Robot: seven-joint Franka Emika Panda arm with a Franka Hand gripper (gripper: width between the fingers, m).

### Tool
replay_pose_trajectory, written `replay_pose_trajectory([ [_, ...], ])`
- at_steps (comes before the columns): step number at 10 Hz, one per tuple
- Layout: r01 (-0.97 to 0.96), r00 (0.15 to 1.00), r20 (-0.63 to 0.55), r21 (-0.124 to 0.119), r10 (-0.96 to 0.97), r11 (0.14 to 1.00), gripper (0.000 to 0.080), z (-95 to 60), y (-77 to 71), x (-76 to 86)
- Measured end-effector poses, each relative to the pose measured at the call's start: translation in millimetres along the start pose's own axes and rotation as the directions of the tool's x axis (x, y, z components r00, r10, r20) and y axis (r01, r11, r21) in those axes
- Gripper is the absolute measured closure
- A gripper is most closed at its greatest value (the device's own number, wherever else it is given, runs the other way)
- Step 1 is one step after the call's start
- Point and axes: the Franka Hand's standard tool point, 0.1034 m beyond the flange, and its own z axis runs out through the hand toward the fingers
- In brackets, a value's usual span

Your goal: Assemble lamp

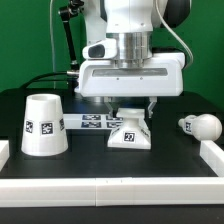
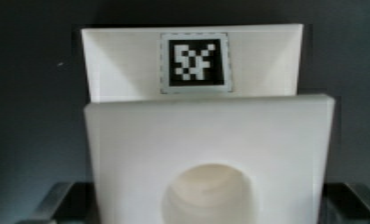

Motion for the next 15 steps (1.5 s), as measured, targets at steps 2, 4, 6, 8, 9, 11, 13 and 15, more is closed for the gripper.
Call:
replay_pose_trajectory([
  [2, 0.101, 0.995, -0.012, 0.009, -0.101, 0.995, 0.0265, -0.1, -9.6, 27.6],
  [4, 0.128, 0.992, -0.028, 0.023, -0.127, 0.992, 0.0265, 0.0, -28.8, 64.3],
  [6, 0.180, 0.982, -0.063, 0.033, -0.178, 0.983, 0.0265, 2.1, -44.8, 94.6],
  [8, 0.181, 0.980, -0.092, 0.045, -0.176, 0.983, 0.0265, 2.6, -65.4, 118.8],
  [9, 0.175, 0.980, -0.100, 0.050, -0.170, 0.983, 0.0265, 2.9, -77.1, 125.9],
  [11, 0.183, 0.978, -0.110, 0.052, -0.177, 0.982, 0.0265, 3.1, -83.4, 130.8],
  [13, 0.184, 0.978, -0.110, 0.052, -0.177, 0.982, 0.0265, 3.0, -83.7, 131.0],
  [15, 0.203, 0.973, -0.122, 0.053, -0.196, 0.978, 0.0265, 3.9, -93.3, 138.9],
])
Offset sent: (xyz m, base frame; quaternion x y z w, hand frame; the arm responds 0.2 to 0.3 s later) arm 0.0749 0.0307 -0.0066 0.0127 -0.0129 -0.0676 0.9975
